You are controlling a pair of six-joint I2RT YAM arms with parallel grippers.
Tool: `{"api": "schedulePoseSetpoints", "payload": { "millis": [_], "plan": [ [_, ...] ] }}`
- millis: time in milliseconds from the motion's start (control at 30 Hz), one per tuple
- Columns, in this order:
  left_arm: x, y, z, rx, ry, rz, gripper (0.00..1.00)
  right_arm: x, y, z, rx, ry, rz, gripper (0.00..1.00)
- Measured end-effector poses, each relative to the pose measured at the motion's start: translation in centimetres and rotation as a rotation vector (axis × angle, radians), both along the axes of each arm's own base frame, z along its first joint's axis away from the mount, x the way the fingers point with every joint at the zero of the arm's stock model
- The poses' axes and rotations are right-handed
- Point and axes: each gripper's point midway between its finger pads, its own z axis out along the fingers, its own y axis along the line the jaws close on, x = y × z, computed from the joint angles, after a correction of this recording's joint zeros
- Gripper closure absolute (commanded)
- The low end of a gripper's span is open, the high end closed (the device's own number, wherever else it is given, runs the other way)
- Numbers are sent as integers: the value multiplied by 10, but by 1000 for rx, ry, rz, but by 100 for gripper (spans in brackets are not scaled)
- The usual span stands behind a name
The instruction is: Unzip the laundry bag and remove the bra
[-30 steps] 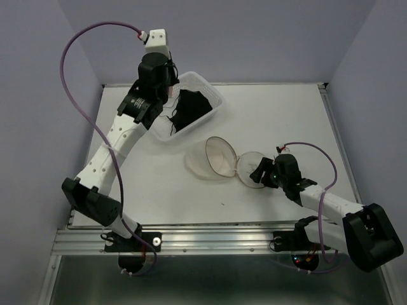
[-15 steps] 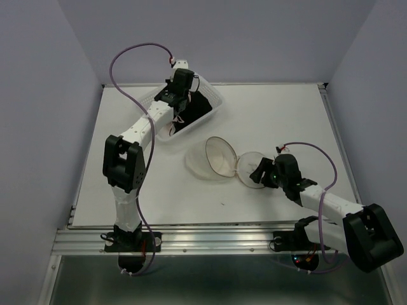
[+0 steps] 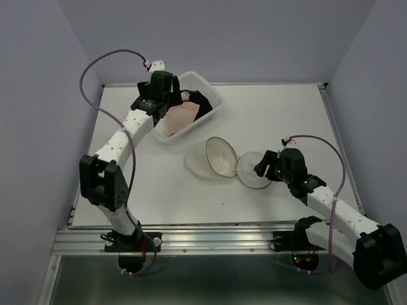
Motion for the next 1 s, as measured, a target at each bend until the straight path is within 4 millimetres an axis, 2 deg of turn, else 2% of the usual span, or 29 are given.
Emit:
{"api": "schedulePoseSetpoints", "payload": {
  "millis": [33,67,133,200,267,333,500,667,800,900,1000],
  "plan": [
    [-8,-5,15,-33,-30,-27,1,4,-4,5,-14,-15,-22,34],
    [-21,-13,40,-80,-79,-65,1,7,-8,9,-28,-24,-44,35],
    [-41,-22,71,-147,-152,-124,1,11,-18,12,-64,-30,-92,37],
    [-68,-27,91,-206,-213,-182,1,12,-29,10,-101,-23,-146,38],
    [-92,-23,96,-234,-232,-210,1,11,-42,4,-142,-6,-203,41],
    [-109,-17,94,-243,-243,-211,1,11,-53,-2,-177,13,-245,43],
    [-132,-5,58,-223,-161,-201,1,10,-71,-25,-242,98,-317,49],
    [-149,3,40,-194,-122,-208,1,11,-72,-38,-256,143,-327,54],
    [-169,24,30,-163,-152,-159,1,11,-71,-48,-256,172,-321,60],
    [-175,36,23,-149,-163,-118,1,12,-68,-54,-248,194,-318,63],
    [-176,46,16,-138,-162,-86,1,16,-67,-58,-243,204,-322,73]
  ]
}}
